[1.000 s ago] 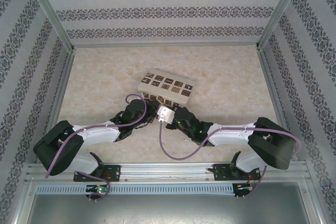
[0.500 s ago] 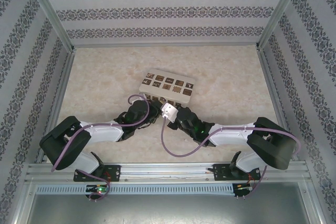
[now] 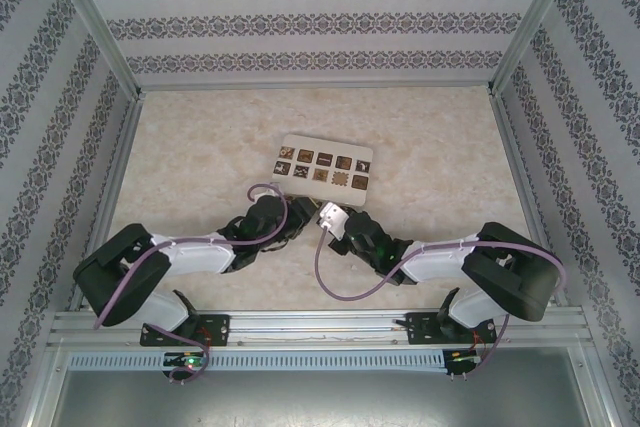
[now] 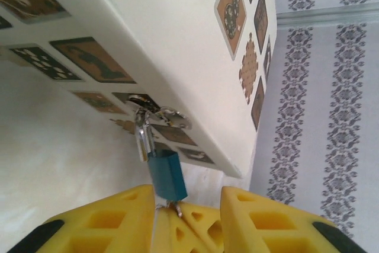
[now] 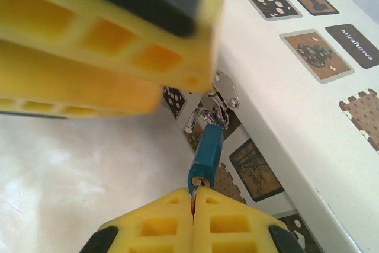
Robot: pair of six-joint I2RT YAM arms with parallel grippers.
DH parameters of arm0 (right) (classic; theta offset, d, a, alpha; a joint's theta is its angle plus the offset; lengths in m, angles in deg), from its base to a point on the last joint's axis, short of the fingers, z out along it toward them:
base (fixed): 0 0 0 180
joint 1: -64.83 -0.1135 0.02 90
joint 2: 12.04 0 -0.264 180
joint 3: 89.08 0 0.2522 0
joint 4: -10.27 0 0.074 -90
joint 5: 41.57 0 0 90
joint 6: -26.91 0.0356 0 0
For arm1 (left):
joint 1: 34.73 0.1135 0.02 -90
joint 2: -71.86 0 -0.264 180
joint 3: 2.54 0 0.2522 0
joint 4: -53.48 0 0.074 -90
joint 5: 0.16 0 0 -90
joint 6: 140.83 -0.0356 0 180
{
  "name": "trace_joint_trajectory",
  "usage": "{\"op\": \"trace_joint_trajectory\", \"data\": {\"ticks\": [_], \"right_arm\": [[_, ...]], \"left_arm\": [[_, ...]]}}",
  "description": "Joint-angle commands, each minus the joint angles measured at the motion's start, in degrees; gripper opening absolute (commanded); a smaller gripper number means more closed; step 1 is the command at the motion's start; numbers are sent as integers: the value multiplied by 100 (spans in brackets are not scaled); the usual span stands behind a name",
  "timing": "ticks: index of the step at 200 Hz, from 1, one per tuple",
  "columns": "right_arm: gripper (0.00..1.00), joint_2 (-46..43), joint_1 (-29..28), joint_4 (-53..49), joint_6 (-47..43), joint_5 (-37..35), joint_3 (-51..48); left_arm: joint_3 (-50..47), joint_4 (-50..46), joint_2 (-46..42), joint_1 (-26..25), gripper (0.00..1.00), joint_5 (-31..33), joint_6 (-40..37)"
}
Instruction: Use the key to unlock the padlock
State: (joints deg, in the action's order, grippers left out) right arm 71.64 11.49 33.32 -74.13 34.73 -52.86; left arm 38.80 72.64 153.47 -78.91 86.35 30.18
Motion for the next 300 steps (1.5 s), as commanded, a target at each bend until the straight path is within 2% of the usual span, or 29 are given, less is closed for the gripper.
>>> {"op": "trace_joint_trajectory", "data": {"ticks": [1,26,59,91,133,154,190,256,272,300], "right_arm": [[0,-21,76,232,432,-82,-167],[0,-306,174,222,936,48,-363],[0,-875,569,-40,2073,744,-625],[0,-1494,1012,-131,3328,1313,-994],[0,-2074,1700,-377,4828,2069,-1258],[0,-1968,2073,-310,5502,2658,-1340],[0,-1697,2295,125,6266,2676,-1581],[0,-661,2359,1063,6665,2986,-1583],[9,-424,2354,1318,6727,2952,-1604],[16,-282,2357,1395,6676,2968,-1535]], "left_arm": [[-70,-902,-540,5,36,235,-488],[170,-2116,-1275,41,41,612,-1299],[600,-3331,-2137,50,49,1340,-2556],[775,-3533,-2648,50,49,1862,-3418],[878,-3449,-2743,50,52,2298,-3990],[972,-3431,-2643,50,53,2434,-4220],[1096,-3323,-2505,58,56,2522,-4490],[1110,-3291,-2548,67,57,2621,-4744],[1073,-3299,-2617,68,56,2647,-4735],[1057,-3362,-2717,85,57,2698,-4808]]}}
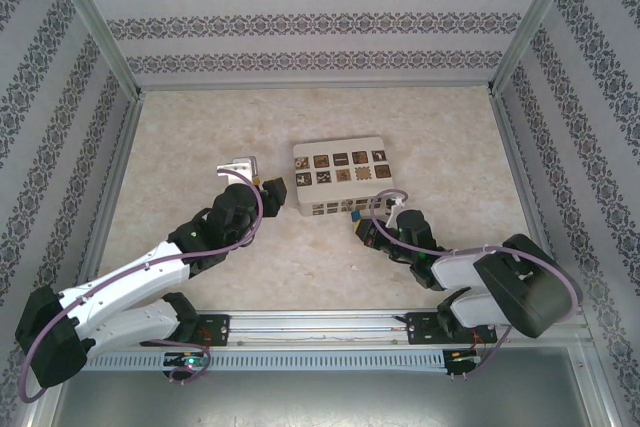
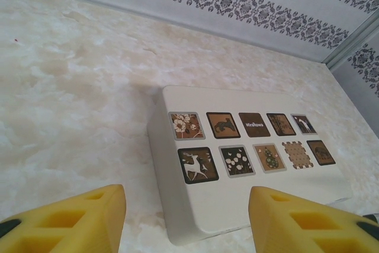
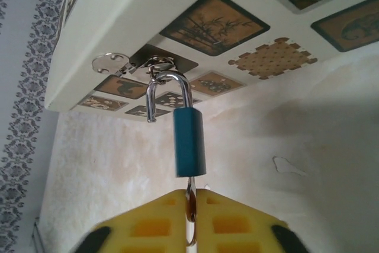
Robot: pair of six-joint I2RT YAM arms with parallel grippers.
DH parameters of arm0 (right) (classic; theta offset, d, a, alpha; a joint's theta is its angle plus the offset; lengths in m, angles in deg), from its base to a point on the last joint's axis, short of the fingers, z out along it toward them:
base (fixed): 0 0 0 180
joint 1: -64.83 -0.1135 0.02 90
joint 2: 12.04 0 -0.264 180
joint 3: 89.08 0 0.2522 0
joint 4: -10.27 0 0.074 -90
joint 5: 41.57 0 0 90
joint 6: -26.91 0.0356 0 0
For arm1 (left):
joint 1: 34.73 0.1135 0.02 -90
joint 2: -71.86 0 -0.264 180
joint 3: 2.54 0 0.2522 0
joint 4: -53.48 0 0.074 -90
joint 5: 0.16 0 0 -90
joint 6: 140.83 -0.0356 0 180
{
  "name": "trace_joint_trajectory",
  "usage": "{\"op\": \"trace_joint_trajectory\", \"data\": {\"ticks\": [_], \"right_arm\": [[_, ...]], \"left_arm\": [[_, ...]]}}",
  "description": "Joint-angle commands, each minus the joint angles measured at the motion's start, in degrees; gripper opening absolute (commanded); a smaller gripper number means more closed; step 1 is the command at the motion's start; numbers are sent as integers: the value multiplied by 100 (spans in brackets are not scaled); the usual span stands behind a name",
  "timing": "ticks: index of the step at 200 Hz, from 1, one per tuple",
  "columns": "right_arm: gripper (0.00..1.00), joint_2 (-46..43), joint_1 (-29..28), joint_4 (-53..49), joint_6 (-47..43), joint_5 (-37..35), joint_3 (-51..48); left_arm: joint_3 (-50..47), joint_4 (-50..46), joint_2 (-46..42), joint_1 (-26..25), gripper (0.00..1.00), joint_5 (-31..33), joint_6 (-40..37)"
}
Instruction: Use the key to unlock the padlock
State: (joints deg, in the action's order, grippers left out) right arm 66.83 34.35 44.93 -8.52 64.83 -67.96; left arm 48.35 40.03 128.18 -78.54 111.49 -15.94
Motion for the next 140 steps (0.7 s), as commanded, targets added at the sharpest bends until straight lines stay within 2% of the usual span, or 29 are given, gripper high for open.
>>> {"op": "trace_joint_trajectory", "data": {"ticks": [1,11,32,75,110,140], "right_arm": [[16,199,70,232,111,-41,-20],[18,180,77,169,59,-36,10],[25,-5,82,-105,-65,-58,80],[38,-801,132,-1248,-547,-115,277],[58,-1498,216,-1699,-928,-120,420],[75,-1693,297,-1651,-1042,101,500]], "left_arm": [[102,-101,-190,48,57,183,-199],[117,-145,-204,64,58,178,-233],[175,-262,-230,107,67,118,-242],[330,-524,-173,248,74,-269,-264],[338,-490,-69,476,77,-720,-64],[364,-348,183,935,77,-1643,284]]}}
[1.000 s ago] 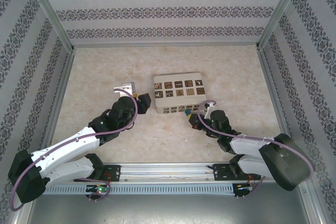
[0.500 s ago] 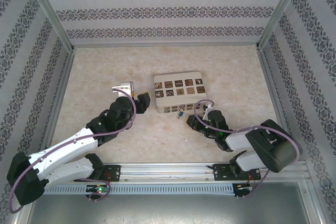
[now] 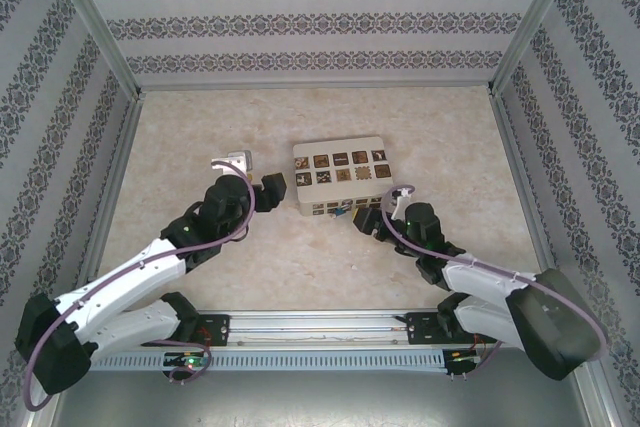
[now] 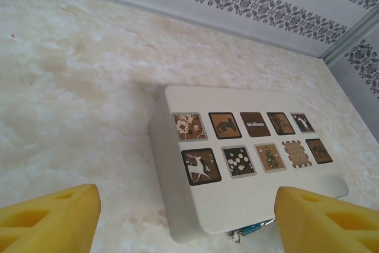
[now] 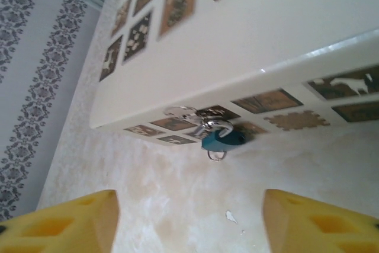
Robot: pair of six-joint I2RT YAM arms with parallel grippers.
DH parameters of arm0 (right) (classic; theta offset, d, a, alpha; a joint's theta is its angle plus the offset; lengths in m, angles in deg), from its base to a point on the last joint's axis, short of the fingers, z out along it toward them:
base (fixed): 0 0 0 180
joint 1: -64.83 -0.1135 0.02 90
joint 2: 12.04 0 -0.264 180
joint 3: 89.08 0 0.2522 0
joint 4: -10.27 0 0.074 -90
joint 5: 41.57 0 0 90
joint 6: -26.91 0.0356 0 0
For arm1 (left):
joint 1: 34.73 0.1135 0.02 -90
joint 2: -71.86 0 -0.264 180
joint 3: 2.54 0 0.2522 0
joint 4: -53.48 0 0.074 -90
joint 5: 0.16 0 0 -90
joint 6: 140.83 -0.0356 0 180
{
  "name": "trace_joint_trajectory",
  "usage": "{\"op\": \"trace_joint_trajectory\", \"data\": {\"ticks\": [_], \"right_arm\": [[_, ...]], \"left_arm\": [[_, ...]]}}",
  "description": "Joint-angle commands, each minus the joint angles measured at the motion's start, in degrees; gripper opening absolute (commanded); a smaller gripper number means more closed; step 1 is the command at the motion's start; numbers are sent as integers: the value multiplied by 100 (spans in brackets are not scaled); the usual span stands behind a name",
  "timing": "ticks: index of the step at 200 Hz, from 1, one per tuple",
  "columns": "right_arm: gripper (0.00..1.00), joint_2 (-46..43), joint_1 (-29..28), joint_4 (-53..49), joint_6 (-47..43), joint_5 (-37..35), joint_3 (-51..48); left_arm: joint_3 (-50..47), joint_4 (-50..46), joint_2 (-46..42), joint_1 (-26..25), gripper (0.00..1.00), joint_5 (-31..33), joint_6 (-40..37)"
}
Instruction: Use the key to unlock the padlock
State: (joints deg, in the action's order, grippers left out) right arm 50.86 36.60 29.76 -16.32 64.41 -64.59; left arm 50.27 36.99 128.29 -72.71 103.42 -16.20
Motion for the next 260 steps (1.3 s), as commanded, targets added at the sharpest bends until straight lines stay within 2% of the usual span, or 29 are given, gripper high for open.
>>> {"op": "trace_joint_trajectory", "data": {"ticks": [1,19,33,69,95,163,193,260], "right_arm": [[75,-94,76,-126,-267,155,170],[86,60,94,83,-307,448,248],[88,278,98,241,-420,696,357],[89,830,103,679,-816,625,453],[82,1287,53,842,-1036,572,618],[75,2233,-151,1587,-1147,184,856],[74,2474,-287,1705,-1191,-73,863],[70,3138,-332,2555,-1269,40,1050]], "left_arm": [[173,-31,187,369,77,-856,322],[172,164,429,759,76,-1635,602],[197,282,658,1053,75,-2206,788],[383,453,1329,1499,75,-3273,820],[556,694,1884,1727,74,-3901,897],[1300,858,3375,1820,66,-4460,731],[1239,1111,3659,1812,64,-4451,863],[1128,1098,4084,1719,57,-4530,846]]}}
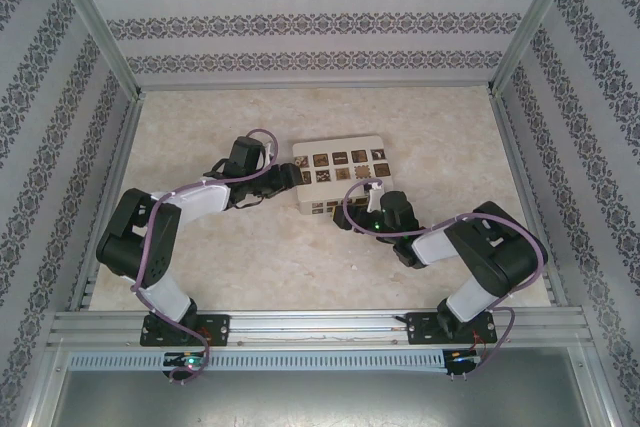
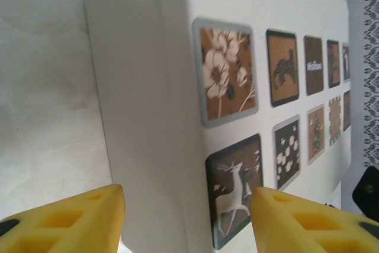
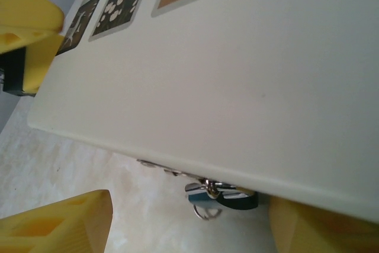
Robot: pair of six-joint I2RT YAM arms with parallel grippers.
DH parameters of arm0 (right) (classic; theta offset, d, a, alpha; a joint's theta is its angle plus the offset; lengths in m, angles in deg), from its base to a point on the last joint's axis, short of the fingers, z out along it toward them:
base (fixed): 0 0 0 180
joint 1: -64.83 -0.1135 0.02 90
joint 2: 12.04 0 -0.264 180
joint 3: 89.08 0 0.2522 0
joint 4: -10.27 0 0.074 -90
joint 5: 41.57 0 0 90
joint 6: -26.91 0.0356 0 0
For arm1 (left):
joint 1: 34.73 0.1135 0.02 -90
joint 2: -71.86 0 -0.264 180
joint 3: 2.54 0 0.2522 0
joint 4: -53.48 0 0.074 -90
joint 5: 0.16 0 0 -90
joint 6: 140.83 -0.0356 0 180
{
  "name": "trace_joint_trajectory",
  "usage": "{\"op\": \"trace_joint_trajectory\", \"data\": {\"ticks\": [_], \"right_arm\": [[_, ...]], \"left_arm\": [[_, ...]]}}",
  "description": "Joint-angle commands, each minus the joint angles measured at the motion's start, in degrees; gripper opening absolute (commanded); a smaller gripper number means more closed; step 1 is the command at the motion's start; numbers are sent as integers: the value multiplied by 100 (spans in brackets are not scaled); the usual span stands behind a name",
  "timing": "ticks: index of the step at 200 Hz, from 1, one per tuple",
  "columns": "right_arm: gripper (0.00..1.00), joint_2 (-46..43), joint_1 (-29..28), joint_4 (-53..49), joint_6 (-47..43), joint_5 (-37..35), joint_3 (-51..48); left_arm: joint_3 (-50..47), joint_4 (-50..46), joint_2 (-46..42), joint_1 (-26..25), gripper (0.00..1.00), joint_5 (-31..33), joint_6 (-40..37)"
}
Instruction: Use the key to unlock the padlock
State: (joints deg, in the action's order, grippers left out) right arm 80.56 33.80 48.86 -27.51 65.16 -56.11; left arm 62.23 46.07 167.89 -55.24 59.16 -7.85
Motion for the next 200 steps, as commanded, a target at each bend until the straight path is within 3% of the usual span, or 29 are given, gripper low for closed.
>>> {"op": "trace_joint_trajectory", "data": {"ticks": [1,81,200], "right_arm": [[70,174,-52,649,-153,-28,204],[65,729,183,1367,-372,1034,453],[44,995,359,1795,-463,1544,477]], "left_arm": [[-66,191,134,-30,57,-100,10],[-145,-64,276,-47,55,-88,-134],[-193,-151,223,-72,53,-53,-97]]}}
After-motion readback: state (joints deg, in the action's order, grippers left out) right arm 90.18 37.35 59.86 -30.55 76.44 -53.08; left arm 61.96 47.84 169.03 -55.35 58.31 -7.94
